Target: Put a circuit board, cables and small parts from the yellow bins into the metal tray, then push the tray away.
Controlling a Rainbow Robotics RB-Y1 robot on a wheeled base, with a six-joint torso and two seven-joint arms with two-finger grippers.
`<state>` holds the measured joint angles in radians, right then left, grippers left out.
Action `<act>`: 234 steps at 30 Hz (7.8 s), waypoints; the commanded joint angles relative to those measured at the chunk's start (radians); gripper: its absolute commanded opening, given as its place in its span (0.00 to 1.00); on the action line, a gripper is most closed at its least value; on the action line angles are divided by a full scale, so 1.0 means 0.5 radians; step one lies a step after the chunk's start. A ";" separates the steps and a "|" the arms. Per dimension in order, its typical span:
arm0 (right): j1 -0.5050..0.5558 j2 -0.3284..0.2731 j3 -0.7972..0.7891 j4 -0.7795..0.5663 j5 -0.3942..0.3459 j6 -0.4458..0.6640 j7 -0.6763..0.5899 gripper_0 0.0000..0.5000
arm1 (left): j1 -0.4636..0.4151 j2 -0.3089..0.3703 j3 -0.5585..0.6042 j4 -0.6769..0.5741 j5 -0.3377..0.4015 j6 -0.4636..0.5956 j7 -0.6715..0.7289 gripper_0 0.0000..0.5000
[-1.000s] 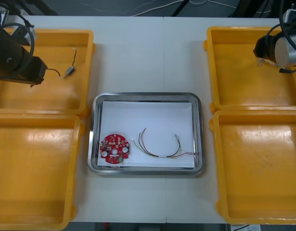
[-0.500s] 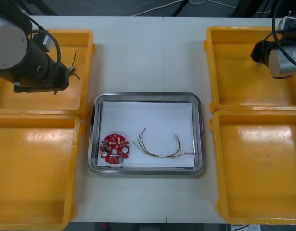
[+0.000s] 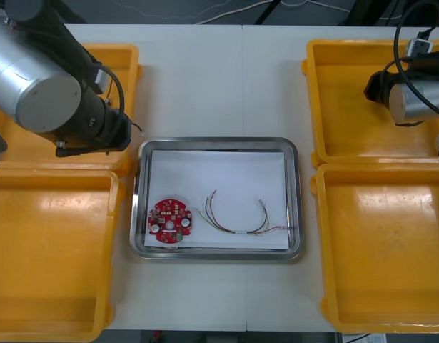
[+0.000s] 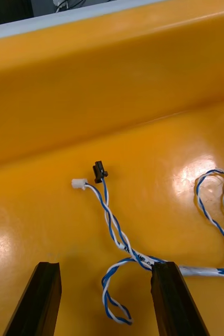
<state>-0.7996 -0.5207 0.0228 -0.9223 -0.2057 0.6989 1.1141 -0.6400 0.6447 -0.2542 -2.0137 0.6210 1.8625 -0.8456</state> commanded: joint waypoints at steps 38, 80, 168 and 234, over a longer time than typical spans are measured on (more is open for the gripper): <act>-0.143 0.096 -0.306 -0.616 -0.181 1.241 0.005 0.00 | 0.013 -0.163 -0.725 0.208 -0.337 -0.537 0.304 0.00; -0.239 0.256 -0.579 -0.628 0.028 1.584 -0.458 1.00 | 0.019 -0.203 -0.749 0.364 -0.469 -0.679 0.243 1.00; -0.607 0.222 -0.668 0.421 0.227 1.262 -1.618 0.00 | -0.432 -0.090 0.456 1.282 -0.254 -0.792 -1.484 1.00; 0.409 -0.121 -0.058 -2.226 -0.760 2.413 1.100 0.00 | -0.521 -0.234 0.327 1.812 -0.214 -1.341 -1.994 0.00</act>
<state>-0.6220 -0.5296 -0.0658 -1.9612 -0.5515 1.8979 1.6239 -0.8574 0.5347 -0.1276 -1.0703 0.5041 1.1549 -1.8391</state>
